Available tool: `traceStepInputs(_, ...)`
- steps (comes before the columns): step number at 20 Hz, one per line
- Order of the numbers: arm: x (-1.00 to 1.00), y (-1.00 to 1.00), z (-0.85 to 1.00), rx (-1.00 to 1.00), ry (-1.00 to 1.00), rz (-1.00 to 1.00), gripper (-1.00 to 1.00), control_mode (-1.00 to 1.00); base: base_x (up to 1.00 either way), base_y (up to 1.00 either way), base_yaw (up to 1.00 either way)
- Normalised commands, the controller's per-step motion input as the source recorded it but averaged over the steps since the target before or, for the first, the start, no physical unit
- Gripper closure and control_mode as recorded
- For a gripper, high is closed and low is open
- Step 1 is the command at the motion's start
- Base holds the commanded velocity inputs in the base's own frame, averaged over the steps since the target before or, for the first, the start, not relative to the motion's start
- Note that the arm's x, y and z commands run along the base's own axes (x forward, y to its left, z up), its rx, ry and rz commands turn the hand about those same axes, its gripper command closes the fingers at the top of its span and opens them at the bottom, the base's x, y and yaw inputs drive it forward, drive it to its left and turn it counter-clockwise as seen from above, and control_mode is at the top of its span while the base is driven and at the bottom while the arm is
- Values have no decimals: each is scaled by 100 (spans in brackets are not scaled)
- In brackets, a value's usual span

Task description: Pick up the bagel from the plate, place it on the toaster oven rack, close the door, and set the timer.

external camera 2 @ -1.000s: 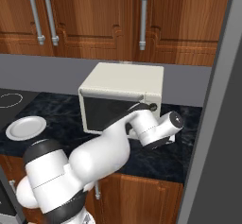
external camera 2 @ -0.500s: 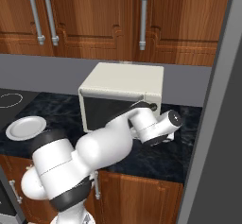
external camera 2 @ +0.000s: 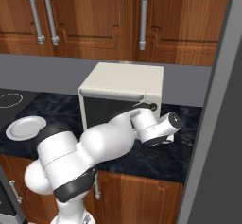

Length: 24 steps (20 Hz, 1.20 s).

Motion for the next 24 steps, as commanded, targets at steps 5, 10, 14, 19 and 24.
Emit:
traceStepInputs(5, 12, -7, 0, 0, 0, 0, -100, -100, 0, 0, 0)
traceStepInputs(10, 11, -12, 0, 0, 0, 0, -100, -100, 0, 0, 0)
traceStepInputs(14, 13, -10, 0, 0, 0, 0, -100, -100, 0, 0, 0)
traceStepInputs(19, 14, -9, -1, 0, 0, 0, -100, -100, 0, 0, 0)
traceStepInputs(24, 8, -11, -9, 0, 1, 0, -100, -100, 0, 0, 0)
